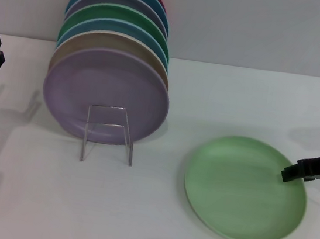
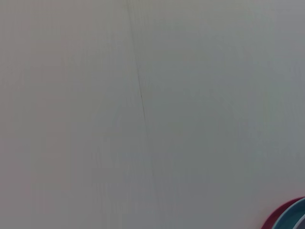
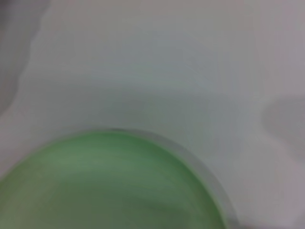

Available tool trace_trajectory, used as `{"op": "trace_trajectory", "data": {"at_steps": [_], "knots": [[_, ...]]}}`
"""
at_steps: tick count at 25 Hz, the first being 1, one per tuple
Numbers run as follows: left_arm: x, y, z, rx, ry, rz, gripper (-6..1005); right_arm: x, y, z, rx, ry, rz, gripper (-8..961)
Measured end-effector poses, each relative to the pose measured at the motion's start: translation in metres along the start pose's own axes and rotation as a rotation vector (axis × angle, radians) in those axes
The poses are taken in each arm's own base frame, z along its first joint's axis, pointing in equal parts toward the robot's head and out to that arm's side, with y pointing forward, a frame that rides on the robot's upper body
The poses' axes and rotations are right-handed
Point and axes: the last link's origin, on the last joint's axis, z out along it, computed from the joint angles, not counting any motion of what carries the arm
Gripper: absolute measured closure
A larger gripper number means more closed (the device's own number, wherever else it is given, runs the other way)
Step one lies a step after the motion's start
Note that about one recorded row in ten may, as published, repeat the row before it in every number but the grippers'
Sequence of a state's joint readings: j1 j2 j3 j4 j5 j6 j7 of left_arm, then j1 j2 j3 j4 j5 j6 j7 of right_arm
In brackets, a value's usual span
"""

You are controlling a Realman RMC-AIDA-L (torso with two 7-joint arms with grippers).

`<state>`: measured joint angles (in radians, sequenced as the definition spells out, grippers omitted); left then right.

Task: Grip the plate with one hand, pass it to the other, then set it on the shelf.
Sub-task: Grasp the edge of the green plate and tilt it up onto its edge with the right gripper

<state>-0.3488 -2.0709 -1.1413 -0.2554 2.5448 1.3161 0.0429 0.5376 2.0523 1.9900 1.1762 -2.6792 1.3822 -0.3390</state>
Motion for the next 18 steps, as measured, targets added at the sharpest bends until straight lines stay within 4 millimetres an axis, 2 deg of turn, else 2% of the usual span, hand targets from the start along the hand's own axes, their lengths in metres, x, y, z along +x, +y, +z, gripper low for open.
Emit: {"op": "trace_trajectory", "data": {"at_steps": [13,18], "knots": [[-0.0001,0.0008,0.0011,-0.006,-0.001,0.003,214,0.0019,-0.0014,0.0014,0.009,0.015,-0.002,602],[-0.0002,0.0009,0.0012,-0.006,-0.002,0.003,215,0.0022,-0.0014,0.0016,0.008,0.017,-0.001,598]]}}
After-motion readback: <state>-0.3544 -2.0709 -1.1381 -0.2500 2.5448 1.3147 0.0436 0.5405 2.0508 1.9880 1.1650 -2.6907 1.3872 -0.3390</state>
